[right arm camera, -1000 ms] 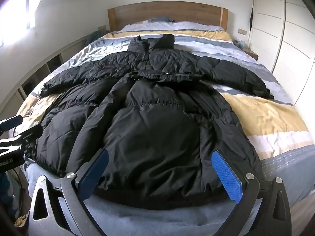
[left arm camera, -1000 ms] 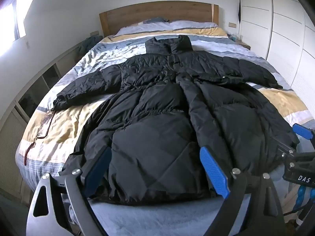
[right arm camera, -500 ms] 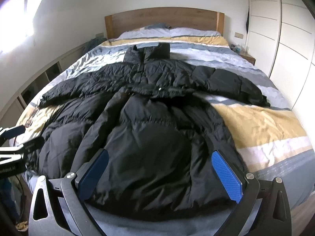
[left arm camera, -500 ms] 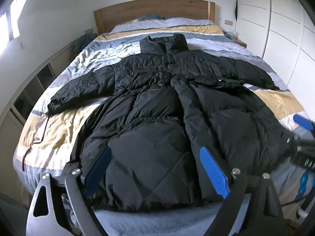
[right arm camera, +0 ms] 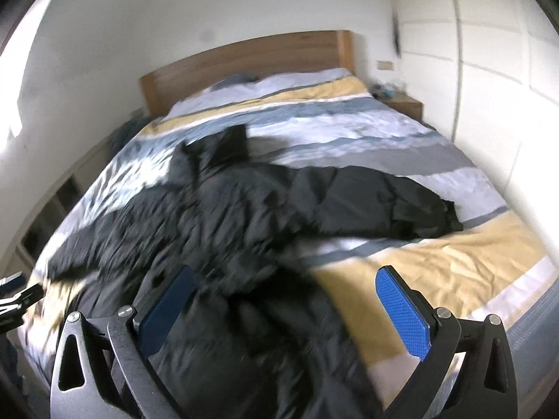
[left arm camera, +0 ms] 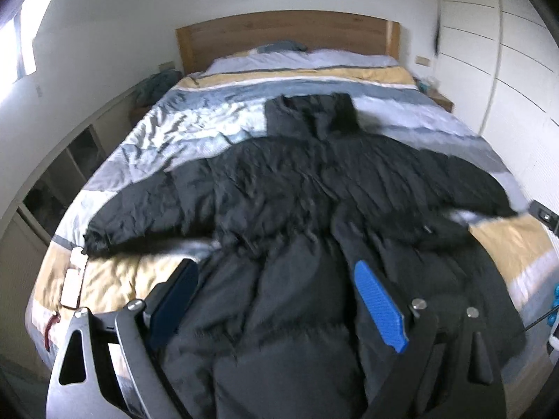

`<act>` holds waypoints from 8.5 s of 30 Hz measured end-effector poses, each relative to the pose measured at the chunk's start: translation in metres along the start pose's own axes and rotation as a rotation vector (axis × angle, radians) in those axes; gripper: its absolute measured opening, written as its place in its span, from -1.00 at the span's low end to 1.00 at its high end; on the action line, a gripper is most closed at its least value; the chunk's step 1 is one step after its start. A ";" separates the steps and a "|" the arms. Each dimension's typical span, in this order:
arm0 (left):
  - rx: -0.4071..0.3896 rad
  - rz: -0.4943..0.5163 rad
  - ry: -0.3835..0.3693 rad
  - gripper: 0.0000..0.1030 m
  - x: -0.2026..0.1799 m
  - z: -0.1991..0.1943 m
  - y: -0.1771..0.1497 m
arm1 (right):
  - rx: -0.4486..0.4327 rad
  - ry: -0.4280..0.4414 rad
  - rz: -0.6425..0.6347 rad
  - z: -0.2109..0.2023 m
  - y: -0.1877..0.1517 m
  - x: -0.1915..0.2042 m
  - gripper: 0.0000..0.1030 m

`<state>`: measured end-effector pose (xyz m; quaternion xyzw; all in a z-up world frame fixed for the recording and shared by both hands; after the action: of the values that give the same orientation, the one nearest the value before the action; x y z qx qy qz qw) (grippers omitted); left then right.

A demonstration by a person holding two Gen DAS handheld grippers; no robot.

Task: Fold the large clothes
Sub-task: 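Grasp the sleeve cuff nearest the right gripper and lift it, then carry the held sleeve across the jacket body and release it, then grasp the sleeve cuff nearest the left gripper and lift it, then carry the held sleeve over the jacket body toward the right gripper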

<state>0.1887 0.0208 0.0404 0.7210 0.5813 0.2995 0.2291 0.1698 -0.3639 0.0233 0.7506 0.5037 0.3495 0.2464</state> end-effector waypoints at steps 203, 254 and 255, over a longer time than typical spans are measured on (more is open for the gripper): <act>0.063 -0.988 -0.063 -0.70 0.345 0.245 -0.027 | 0.417 0.018 -0.230 0.219 0.038 0.246 0.32; 0.110 0.145 -0.325 -0.59 -0.044 0.200 0.060 | 0.337 -0.133 -0.018 0.170 0.068 0.095 0.32; 0.110 0.154 -0.330 -0.56 -0.047 0.199 0.058 | 0.338 -0.136 -0.014 0.169 0.067 0.093 0.32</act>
<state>0.3619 -0.0345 -0.0706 0.8142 0.4943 0.1614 0.2580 0.3627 -0.3055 -0.0102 0.7996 0.5429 0.2066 0.1525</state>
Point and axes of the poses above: each gripper's, at about its wrist camera, not at the fingertips, and z roughly the way its jaws point, x to its left, y to its top, the point moved 3 cm from there along z, roughly the way its jaws point, and after that the axes turned 8 degrees about z, right-handed, at the moved point
